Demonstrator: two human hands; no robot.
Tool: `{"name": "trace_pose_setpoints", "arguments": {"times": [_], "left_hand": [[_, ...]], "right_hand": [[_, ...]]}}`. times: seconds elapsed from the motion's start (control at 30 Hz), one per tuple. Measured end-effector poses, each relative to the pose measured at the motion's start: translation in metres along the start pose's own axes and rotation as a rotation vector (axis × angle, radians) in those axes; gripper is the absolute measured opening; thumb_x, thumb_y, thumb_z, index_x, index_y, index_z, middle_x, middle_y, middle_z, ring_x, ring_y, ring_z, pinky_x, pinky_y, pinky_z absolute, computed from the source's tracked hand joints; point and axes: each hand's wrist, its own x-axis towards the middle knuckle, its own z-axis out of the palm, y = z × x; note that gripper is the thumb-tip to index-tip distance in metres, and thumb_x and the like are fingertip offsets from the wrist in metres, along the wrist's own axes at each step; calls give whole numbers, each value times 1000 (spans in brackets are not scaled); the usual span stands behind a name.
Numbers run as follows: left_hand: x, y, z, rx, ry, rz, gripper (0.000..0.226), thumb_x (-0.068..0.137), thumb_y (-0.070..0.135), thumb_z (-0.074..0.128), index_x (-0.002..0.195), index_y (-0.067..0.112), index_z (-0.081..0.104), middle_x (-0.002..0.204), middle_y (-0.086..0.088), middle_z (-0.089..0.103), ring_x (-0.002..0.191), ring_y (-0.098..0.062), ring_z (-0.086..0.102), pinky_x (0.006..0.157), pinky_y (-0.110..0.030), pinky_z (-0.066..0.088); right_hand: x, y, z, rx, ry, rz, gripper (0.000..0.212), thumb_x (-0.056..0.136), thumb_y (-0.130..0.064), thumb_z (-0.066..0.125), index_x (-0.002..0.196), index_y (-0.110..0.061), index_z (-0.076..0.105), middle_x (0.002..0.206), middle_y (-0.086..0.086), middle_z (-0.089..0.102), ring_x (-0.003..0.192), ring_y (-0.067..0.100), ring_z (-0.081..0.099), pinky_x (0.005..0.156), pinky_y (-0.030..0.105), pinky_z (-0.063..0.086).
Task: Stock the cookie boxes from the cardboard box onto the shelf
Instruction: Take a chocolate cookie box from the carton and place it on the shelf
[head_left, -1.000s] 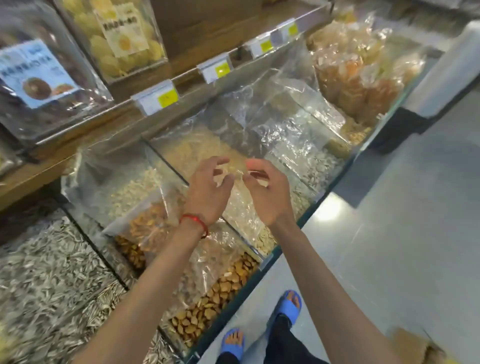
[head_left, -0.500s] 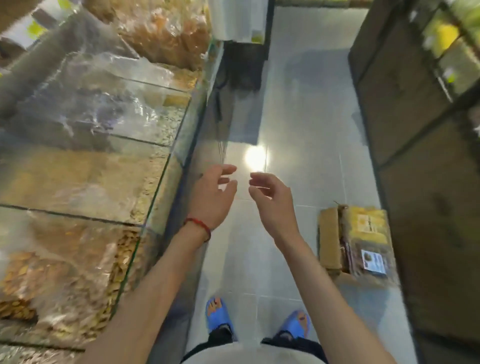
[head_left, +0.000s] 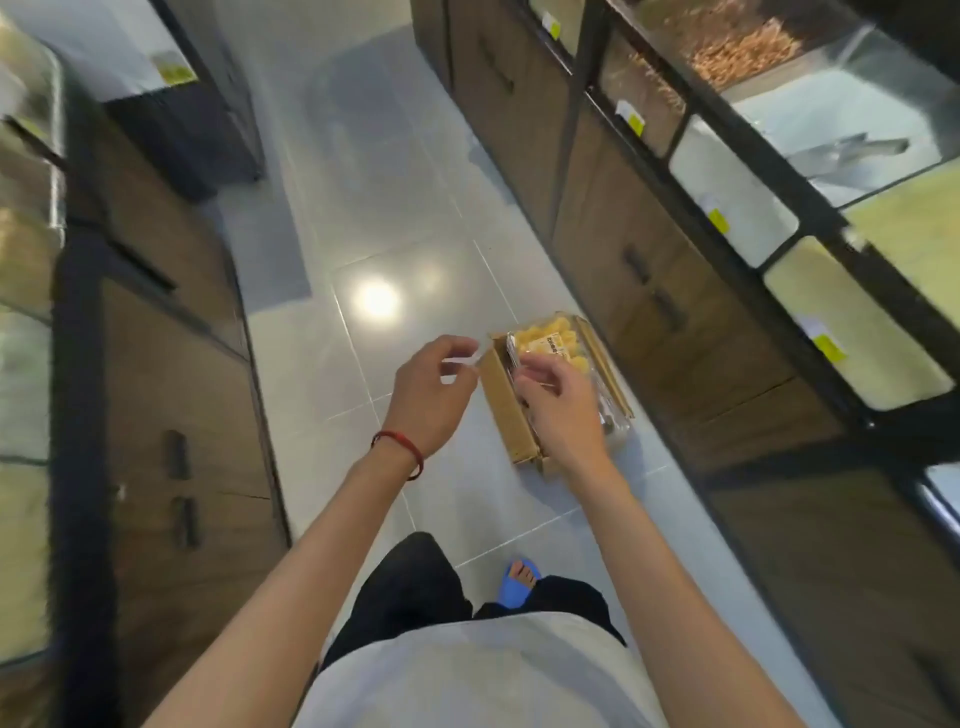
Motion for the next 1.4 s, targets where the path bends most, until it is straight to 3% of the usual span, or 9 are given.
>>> {"name": "trace_pose_setpoints", "arguments": {"times": [0.27,0.47,0.67,0.8,0.93,1.0,1.1,1.17,1.4], "left_hand": [[71,-18,47,67,-189,-36,24,93,9,58,114,18,66,109,8,65,92,5,59,70,4,40],[168,-42,105,182,-429,-93,27,93,8,57,117,13,67,106,4,65,97,-10,59,71,0,39],[240,-85,170,328,-632,-144,25,94,9,53,116,10,66,109,-5,68,99,-20,62,85,-27,50],[276,-138,218,421,-691,-237,25,95,12,51,114,14,67,113,-5,69,101,-26,65,92,-40,54],[300,-203,271,467,-679,-312,32,90,7,49,115,15,68,115,1,68,104,-22,64,94,-32,51],[307,-231,299,461,-663,-309,33,91,3,48,116,15,67,111,5,66,101,-15,60,88,-21,46],[319,-270,342,438,-653,-301,34,92,4,48,119,15,64,111,6,63,100,-11,56,86,-18,41],[326,-298,366,447,-654,-298,33,93,8,51,123,17,62,118,5,62,104,-10,55,88,-20,41],[340,-363,402,641,-688,-229,60,94,11,56,150,12,34,154,-8,36,140,-26,37,115,-36,32]], "right_hand": [[55,34,-27,25,171,154,25,96,-9,62,118,-15,71,111,-3,70,102,10,65,83,20,52],[125,70,-38,79,345,322,18,97,-7,63,109,-20,68,100,-6,68,93,7,64,81,19,49],[185,141,-46,55,470,457,16,97,-9,63,105,-21,69,99,-9,70,93,4,66,83,21,50],[220,209,-49,38,525,570,20,98,-8,61,116,-11,69,113,2,69,106,13,66,71,7,49],[252,293,-49,16,552,659,17,98,-3,59,113,-9,64,113,4,65,106,18,63,78,16,51],[267,340,-48,-21,486,713,25,100,-8,57,124,-10,60,120,1,62,107,15,60,72,8,47],[289,408,-42,-62,442,738,45,97,-16,59,141,-14,49,142,6,56,126,23,58,98,31,55],[298,451,-37,-102,441,767,64,92,-31,57,151,-15,37,154,12,43,141,30,46,111,49,47],[314,512,-32,-116,519,809,68,101,-17,54,158,-12,17,163,17,26,152,34,28,118,55,36]]}}
